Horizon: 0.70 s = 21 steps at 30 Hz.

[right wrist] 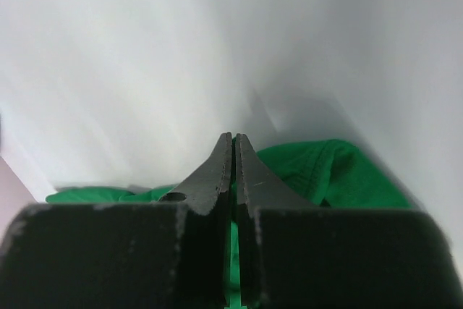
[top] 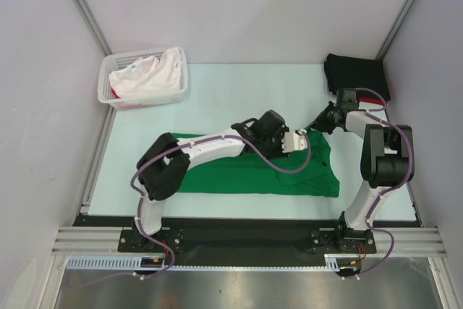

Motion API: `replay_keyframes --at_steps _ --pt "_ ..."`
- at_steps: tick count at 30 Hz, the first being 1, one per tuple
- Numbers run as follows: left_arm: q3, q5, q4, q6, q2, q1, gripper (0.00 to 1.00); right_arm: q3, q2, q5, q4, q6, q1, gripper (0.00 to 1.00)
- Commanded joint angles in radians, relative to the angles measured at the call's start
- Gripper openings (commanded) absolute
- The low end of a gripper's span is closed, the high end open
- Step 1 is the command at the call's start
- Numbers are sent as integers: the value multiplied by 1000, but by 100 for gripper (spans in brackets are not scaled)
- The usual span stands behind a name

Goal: Fold and stack the t-shirts
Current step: Fold the tshirt

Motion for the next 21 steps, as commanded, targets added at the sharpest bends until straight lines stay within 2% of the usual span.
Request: replay_keyframes --at_steps 1,9,12,15,18,20,21 --pt "45 -24 123 45 48 -66 56 -2 -12 -25 56 10 8 0" --pt "95 -56 149 74 144 -86 53 -19 -30 -39 57 1 7 0" --pt "88 -66 154 76 157 -93 40 -22 -35 -46 59 -1 4 0" --pt "66 -104 179 96 158 -96 23 -20 -36 -51 62 1 2 0" --pt "57 -108 188 114 155 -96 13 -17 -38 -62 66 2 -1 0" --pt "62 -86 176 117 157 -94 13 -19 -39 -60 63 2 -4 0" --pt "62 -76 176 117 158 -96 19 -19 -39 -62 65 1 -4 0"
